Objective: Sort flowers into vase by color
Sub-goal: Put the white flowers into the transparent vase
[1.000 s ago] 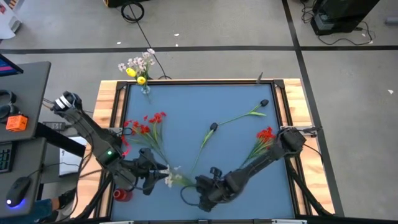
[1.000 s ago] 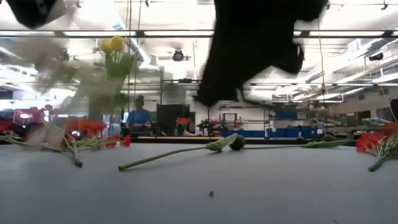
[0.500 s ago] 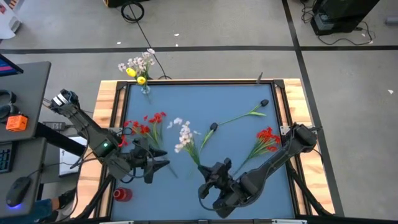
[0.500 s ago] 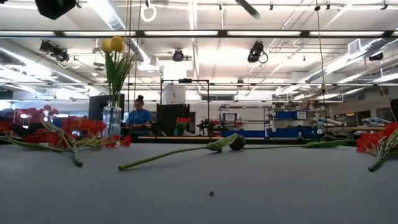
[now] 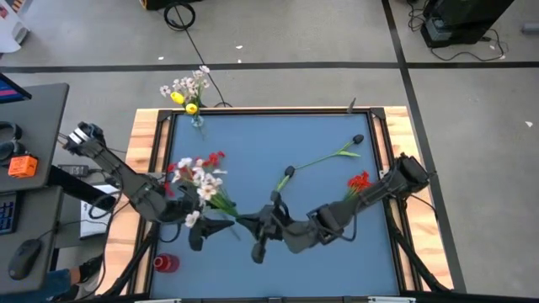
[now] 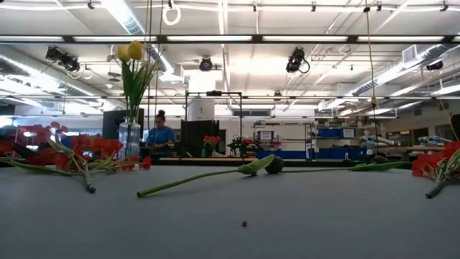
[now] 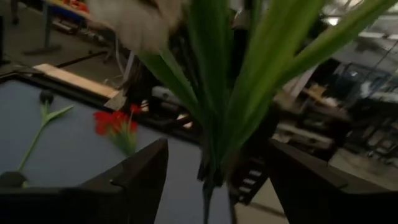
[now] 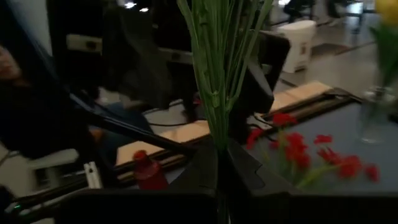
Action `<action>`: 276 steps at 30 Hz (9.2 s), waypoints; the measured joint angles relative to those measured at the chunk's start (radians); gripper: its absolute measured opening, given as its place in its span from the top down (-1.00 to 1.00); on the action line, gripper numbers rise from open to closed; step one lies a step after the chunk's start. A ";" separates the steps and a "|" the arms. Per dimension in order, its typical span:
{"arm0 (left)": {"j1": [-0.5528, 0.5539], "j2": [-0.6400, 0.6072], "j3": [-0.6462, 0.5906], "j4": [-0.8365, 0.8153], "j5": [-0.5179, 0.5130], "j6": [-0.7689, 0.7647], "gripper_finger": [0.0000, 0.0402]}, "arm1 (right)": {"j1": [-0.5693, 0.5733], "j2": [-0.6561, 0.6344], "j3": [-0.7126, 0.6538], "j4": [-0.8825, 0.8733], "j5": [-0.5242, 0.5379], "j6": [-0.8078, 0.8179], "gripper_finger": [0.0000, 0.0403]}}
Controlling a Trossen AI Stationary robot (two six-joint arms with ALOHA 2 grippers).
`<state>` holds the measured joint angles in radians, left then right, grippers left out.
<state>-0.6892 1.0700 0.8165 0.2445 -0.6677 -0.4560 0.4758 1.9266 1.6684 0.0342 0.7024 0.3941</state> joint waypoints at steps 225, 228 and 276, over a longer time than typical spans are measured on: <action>1.093 -0.519 -0.363 -0.190 -0.124 0.437 0.96 | -0.348 -1.299 -0.563 -1.053 -0.592 -0.108 0.24; 1.114 -0.490 -0.363 -0.203 -0.121 0.419 0.96 | -0.348 -1.299 -0.563 -1.053 -0.592 -0.108 0.24; 1.208 -0.390 -0.227 -0.647 0.162 0.205 0.07 | -0.349 -1.299 -0.563 -1.053 -0.592 -0.108 0.24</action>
<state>0.5192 0.6800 0.5896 -0.4027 -0.5059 -0.2513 0.1273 0.6280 1.1053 -1.0187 0.1104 0.2859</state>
